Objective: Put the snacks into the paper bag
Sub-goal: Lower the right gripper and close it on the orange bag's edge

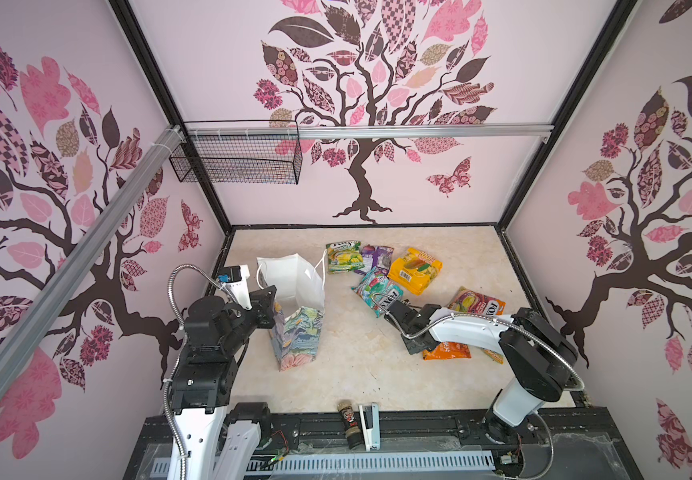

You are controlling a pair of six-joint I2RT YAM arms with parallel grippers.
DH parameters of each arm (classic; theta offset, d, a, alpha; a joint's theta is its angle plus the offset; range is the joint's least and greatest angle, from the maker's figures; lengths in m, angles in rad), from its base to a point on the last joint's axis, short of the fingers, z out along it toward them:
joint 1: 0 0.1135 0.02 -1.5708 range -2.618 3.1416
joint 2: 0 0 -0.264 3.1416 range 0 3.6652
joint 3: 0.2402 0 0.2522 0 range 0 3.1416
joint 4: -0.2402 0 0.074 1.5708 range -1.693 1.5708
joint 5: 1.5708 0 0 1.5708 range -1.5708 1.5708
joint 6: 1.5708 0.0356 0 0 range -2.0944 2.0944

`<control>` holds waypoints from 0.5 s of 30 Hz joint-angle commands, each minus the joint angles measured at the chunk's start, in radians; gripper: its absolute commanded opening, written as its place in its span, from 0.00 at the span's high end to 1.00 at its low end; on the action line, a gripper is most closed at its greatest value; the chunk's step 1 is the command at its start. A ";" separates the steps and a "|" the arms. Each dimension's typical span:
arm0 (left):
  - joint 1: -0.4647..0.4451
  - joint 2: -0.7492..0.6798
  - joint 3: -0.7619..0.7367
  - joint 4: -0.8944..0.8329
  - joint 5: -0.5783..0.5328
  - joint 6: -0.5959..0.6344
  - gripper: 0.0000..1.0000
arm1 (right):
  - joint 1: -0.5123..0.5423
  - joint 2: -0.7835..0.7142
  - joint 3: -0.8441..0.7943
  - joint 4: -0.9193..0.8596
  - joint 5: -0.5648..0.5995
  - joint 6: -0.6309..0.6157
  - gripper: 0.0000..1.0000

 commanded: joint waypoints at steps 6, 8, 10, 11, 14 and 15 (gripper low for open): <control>0.004 -0.005 -0.018 0.021 0.009 0.007 1.00 | 0.001 0.007 -0.016 0.001 -0.054 0.006 0.85; 0.004 -0.007 -0.020 0.021 0.009 0.006 1.00 | 0.002 -0.004 -0.012 -0.006 -0.052 0.008 0.89; 0.004 -0.007 -0.022 0.021 0.010 0.006 1.00 | 0.002 -0.016 -0.009 -0.015 -0.052 0.010 0.95; 0.004 -0.007 -0.022 0.021 0.010 0.004 1.00 | 0.001 -0.024 -0.006 -0.017 -0.052 0.010 0.98; 0.004 -0.008 -0.022 0.021 0.009 0.006 1.00 | 0.003 -0.051 -0.003 -0.022 -0.064 0.010 1.00; 0.005 -0.009 -0.023 0.021 0.009 0.006 1.00 | 0.002 -0.061 -0.002 -0.020 -0.070 0.010 1.00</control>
